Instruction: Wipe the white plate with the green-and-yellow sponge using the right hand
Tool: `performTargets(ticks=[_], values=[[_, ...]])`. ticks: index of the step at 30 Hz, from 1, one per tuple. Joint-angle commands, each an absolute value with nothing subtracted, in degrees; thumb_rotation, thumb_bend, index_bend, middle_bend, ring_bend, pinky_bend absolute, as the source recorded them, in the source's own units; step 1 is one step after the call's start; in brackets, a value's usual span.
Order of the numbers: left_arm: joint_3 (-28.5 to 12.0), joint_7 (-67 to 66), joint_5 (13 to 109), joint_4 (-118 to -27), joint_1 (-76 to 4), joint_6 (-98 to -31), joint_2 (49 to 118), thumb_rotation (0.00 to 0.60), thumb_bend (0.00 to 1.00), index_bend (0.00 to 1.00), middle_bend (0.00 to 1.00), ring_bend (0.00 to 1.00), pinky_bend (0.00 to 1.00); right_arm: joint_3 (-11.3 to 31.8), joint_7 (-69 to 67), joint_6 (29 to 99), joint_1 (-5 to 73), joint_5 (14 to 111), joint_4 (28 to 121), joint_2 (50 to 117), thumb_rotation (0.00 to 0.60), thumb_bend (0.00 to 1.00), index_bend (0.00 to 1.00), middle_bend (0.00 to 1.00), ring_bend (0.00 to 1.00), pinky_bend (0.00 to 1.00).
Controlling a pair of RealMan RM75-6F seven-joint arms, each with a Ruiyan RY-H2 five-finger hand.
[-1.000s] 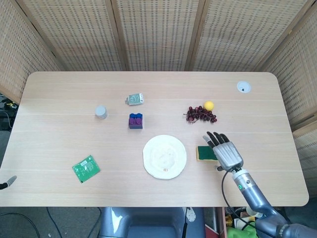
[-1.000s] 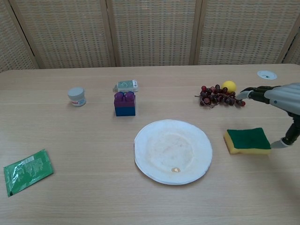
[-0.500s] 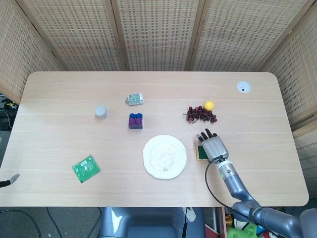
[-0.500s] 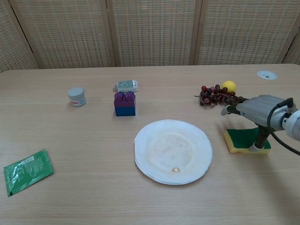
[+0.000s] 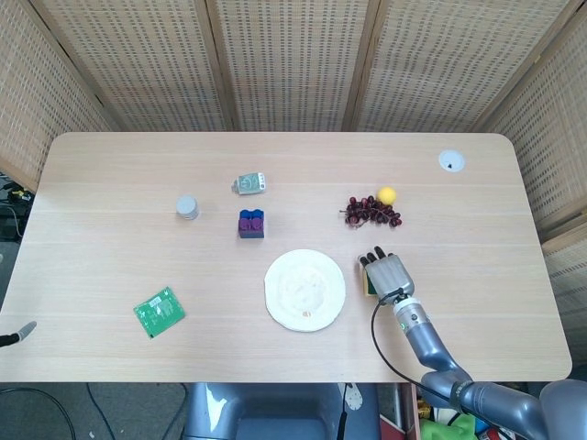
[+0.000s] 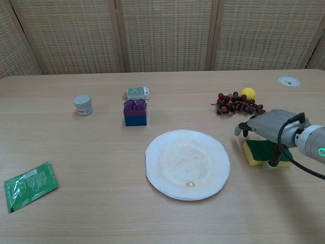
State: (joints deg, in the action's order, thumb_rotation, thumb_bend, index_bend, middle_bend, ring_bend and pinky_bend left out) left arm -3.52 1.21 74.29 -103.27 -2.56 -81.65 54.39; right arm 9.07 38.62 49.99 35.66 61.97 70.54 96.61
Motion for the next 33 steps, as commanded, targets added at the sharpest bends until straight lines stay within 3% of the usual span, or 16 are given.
performTargets(ticks=[1,7,15,24,33], values=[[-3.46,1.21,74.39,-103.25,-2.59,-81.49,54.41,0.600,0.00,0.00,0.00,0.00,0.00,8.76,38.70,50.37,35.88,62.10,69.86,97.21,0.600,0.17,0.29,0.34,0.22,0.58],[-3.01,3.65,75.91,-103.11,-2.70,-80.66,53.89,0.600,0.00,0.00,0.00,0.00,0.00,7.87,36.75,52.36,36.02,64.23,68.70,97.82,0.600,0.30,0.41,0.44,0.31,0.62],[-2.89,4.11,76.20,-103.17,-2.62,-80.55,53.69,0.600,0.00,0.00,0.00,0.00,0.00,7.39,32.08,55.91,35.22,68.85,74.16,93.89,0.600,0.32,0.42,0.46,0.33,0.62],[-2.80,4.47,76.35,-103.26,-2.77,-80.05,53.43,0.600,0.00,0.00,0.00,0.00,0.00,4.47,11.13,55.26,36.04,83.19,88.93,83.08,0.600,0.32,0.42,0.47,0.33,0.62],[-2.76,4.34,76.27,-103.27,-3.06,-79.44,53.45,0.600,0.00,0.00,0.00,0.00,0.00,1.28,-5.25,53.90,40.08,94.48,88.65,81.76,0.600,0.33,0.42,0.47,0.33,0.62]])
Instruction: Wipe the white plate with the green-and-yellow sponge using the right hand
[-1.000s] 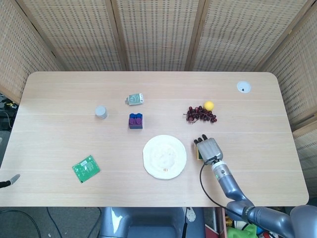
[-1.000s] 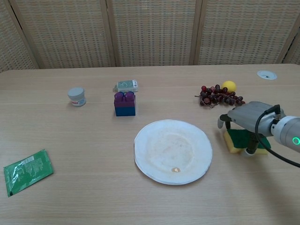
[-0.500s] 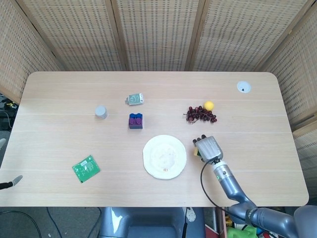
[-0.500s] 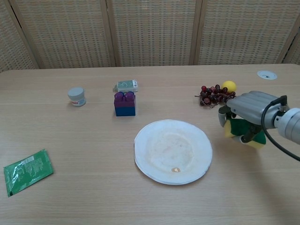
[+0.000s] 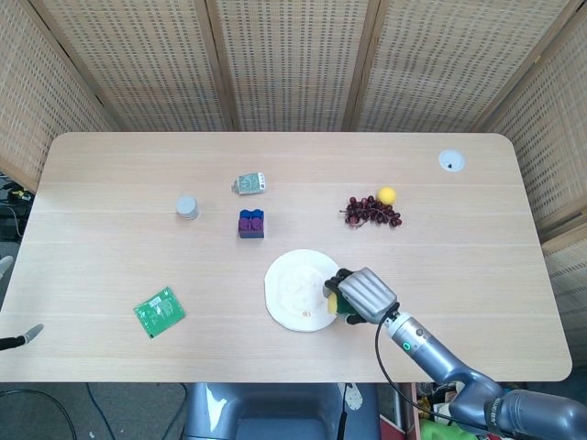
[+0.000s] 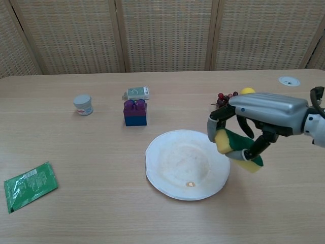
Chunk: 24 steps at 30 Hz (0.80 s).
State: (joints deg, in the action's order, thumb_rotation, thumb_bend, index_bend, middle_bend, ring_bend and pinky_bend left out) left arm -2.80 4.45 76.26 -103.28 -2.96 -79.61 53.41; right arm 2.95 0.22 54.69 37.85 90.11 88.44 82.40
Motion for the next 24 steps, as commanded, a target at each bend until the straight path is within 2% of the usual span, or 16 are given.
performTargets(ticks=[1,5,10,24], values=[[-2.76,4.20,76.24,-103.29,-3.15,-79.28,53.49,0.600,0.00,0.00,0.00,0.00,0.00,0.96,-7.50,53.99,41.01,96.17,87.63,82.40,0.600,0.33,0.42,0.47,0.33,0.62],[-2.84,3.65,75.85,-103.27,-3.37,-78.95,53.74,0.600,0.00,0.00,0.00,0.00,0.00,0.44,-11.24,54.90,44.40,101.58,83.91,86.32,0.600,0.33,0.43,0.48,0.33,0.62],[-2.96,3.17,75.14,-103.25,-3.61,-78.47,53.93,0.600,0.00,0.00,0.00,0.00,0.00,0.22,-10.95,53.81,46.66,102.89,80.24,89.75,0.600,0.33,0.43,0.48,0.33,0.62],[-3.18,2.58,74.05,-102.91,-3.99,-77.74,54.27,0.600,0.00,0.00,0.00,0.00,0.00,1.62,-9.67,48.40,50.41,97.73,73.71,96.41,0.600,0.34,0.44,0.49,0.33,0.62]])
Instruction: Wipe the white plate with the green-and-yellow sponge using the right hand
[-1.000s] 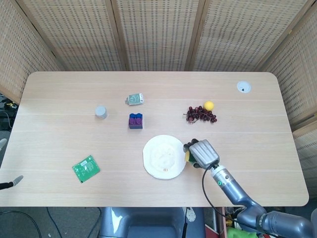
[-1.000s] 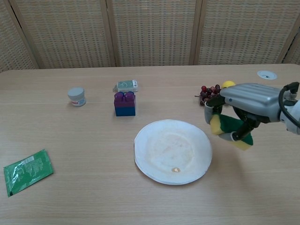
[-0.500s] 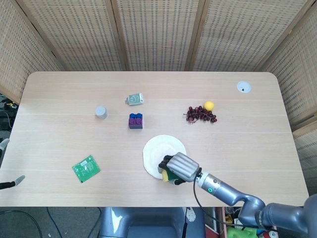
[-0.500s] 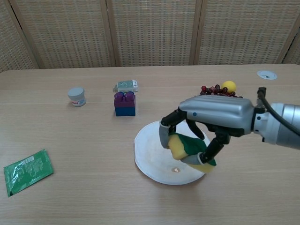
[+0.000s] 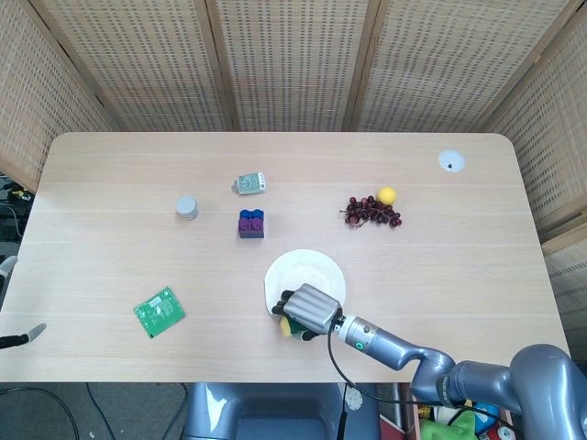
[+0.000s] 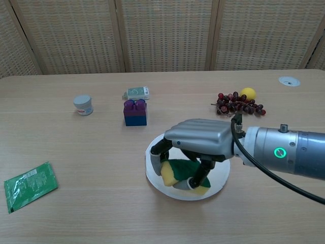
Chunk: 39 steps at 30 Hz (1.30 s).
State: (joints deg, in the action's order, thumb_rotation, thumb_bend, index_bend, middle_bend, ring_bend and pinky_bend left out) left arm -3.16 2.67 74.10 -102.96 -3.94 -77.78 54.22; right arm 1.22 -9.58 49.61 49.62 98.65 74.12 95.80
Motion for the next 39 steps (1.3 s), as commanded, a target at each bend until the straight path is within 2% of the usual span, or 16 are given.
performTargets(ticks=[1,6,12,22,39], values=[[-3.19,2.52,74.02,-102.89,-4.01,-77.72,54.30,0.600,0.00,0.00,0.00,0.00,0.00,1.71,-9.77,47.99,50.61,97.38,73.70,96.52,0.600,0.34,0.44,0.49,0.33,0.62],[-3.30,2.36,73.56,-102.83,-4.18,-77.39,54.38,0.600,0.00,0.00,0.00,0.00,0.00,3.13,-11.95,44.00,52.22,93.32,75.08,96.79,0.600,0.35,0.44,0.49,0.33,0.62],[-3.54,2.67,72.81,-102.59,-4.30,-77.02,54.32,0.600,0.00,0.00,0.00,0.00,0.00,4.03,-15.65,44.12,52.72,91.41,74.44,97.41,0.600,0.36,0.46,0.49,0.33,0.62],[-3.68,2.34,72.23,-102.53,-4.62,-76.49,54.48,0.600,0.00,0.00,0.00,0.00,0.00,2.57,-22.93,44.46,54.13,92.46,70.82,99.38,0.600,0.42,0.47,0.50,0.33,0.62],[-3.97,2.29,70.77,-101.92,-5.16,-75.24,54.67,0.600,0.00,0.00,0.00,0.00,0.00,1.80,-25.81,41.21,55.23,89.56,67.35,100.97,0.600,0.42,0.48,0.51,0.33,0.62]])
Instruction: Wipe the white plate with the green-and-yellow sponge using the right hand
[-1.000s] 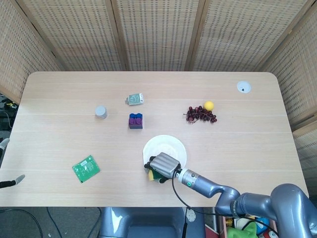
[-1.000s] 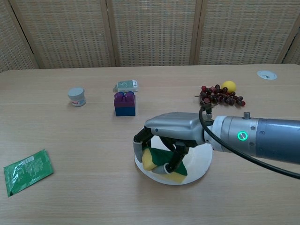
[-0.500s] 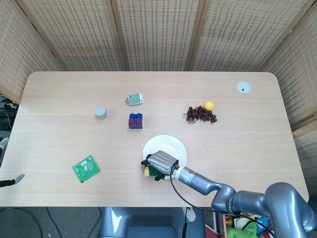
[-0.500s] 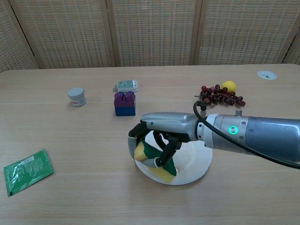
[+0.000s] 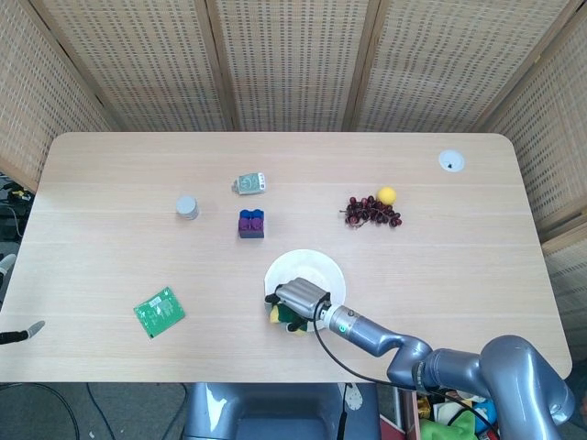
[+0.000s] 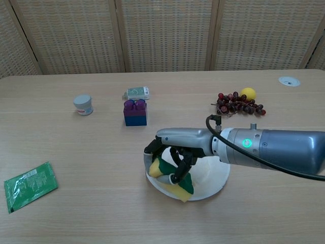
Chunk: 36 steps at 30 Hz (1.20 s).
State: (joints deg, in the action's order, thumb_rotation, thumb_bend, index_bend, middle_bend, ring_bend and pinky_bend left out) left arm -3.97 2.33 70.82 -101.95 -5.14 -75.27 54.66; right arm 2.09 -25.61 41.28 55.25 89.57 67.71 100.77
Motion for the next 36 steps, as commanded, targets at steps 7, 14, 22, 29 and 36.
performTargets(ticks=[7,14,22,29,36], values=[[-3.92,1.92,70.63,-101.88,-5.26,-75.08,54.85,0.600,0.00,0.00,0.00,0.00,0.00,1.02,-26.85,41.40,55.16,89.83,65.82,101.96,0.600,0.43,0.48,0.51,0.33,0.62],[-3.85,1.86,70.73,-101.85,-5.29,-75.06,54.95,0.600,0.00,0.00,0.00,0.00,0.00,0.13,-28.08,42.42,54.93,90.64,63.89,102.58,0.600,0.43,0.49,0.52,0.33,0.62],[-3.67,1.56,70.94,-101.88,-5.41,-74.86,55.10,0.600,0.00,0.00,0.00,0.00,0.00,0.04,-30.42,45.42,54.31,91.64,65.62,100.63,0.600,0.43,0.49,0.52,0.33,0.62],[-3.57,1.61,71.23,-102.02,-5.37,-74.98,55.06,0.600,0.00,0.00,0.00,0.00,0.00,-0.63,-30.38,46.65,53.70,92.08,68.84,97.22,0.600,0.43,0.50,0.52,0.33,0.62],[-3.46,1.18,71.43,-102.24,-5.53,-74.86,55.16,0.600,0.00,0.00,0.00,0.00,0.00,-1.90,-30.19,45.67,52.75,91.31,68.20,97.83,0.600,0.43,0.50,0.52,0.33,0.62]])
